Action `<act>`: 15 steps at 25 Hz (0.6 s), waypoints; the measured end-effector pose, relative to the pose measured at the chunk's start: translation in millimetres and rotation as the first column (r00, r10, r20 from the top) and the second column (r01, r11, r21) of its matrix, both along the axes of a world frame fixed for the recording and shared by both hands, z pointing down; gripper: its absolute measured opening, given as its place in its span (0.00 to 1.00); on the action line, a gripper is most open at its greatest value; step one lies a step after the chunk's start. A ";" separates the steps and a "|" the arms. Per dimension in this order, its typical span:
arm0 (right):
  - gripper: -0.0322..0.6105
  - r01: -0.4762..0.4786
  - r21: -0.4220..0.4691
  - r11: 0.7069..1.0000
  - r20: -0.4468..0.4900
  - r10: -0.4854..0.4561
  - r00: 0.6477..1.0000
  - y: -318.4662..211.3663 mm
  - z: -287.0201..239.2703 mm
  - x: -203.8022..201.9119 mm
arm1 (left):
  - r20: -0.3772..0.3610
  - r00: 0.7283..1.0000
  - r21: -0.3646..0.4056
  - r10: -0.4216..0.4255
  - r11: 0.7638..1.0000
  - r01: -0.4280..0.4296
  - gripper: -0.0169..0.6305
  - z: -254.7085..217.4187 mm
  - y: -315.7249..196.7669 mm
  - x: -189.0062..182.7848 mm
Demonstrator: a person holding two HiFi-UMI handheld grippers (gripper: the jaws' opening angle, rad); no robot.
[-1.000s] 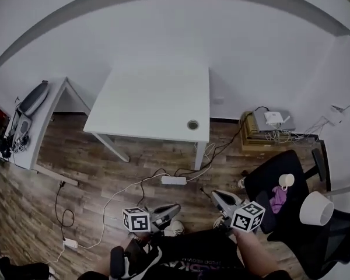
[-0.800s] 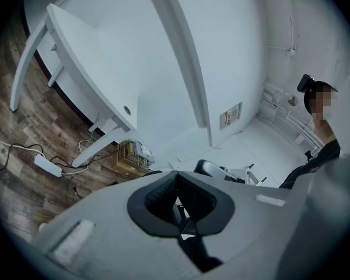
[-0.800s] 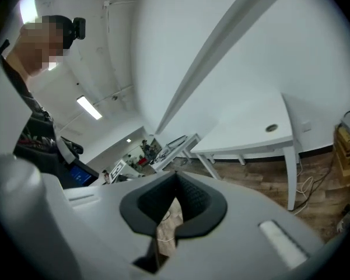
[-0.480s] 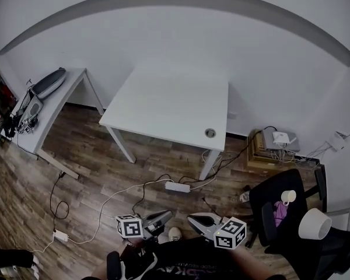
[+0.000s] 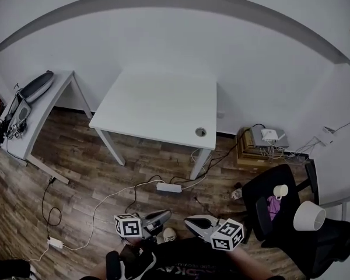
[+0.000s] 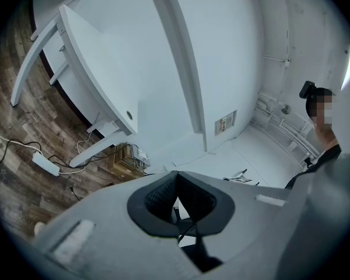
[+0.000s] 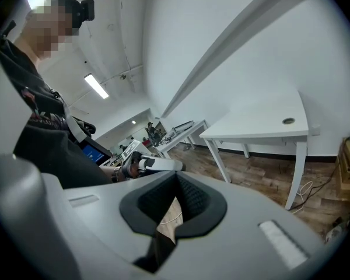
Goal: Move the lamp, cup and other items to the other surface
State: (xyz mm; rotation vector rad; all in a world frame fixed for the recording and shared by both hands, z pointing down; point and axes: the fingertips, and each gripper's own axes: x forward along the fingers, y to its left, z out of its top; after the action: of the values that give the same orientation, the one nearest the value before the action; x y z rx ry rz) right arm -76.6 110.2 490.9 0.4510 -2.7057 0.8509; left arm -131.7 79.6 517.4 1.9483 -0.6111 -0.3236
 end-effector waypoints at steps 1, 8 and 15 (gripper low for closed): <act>0.05 -0.005 0.001 1.000 -0.003 0.005 1.000 0.5 -0.1 0.8 | -0.001 1.000 -0.003 0.004 1.000 -0.004 0.02 1.3 -0.5 -0.2; 0.05 -0.037 -0.018 0.999 -0.006 0.037 0.999 -1.1 1.5 4.1 | -0.012 0.999 -0.008 0.049 0.999 -0.049 0.02 0.5 -5.8 8.1; 0.05 -0.028 -0.028 0.999 0.004 0.028 1.000 -5.1 3.4 3.1 | -0.005 0.999 -0.011 0.049 0.999 -0.049 0.02 1.6 -7.5 9.5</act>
State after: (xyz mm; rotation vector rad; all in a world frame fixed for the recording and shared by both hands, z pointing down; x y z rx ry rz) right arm -73.5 105.1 494.3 0.4827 -2.6934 0.8972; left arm -122.3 72.1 519.0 1.9485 -0.5598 -0.2934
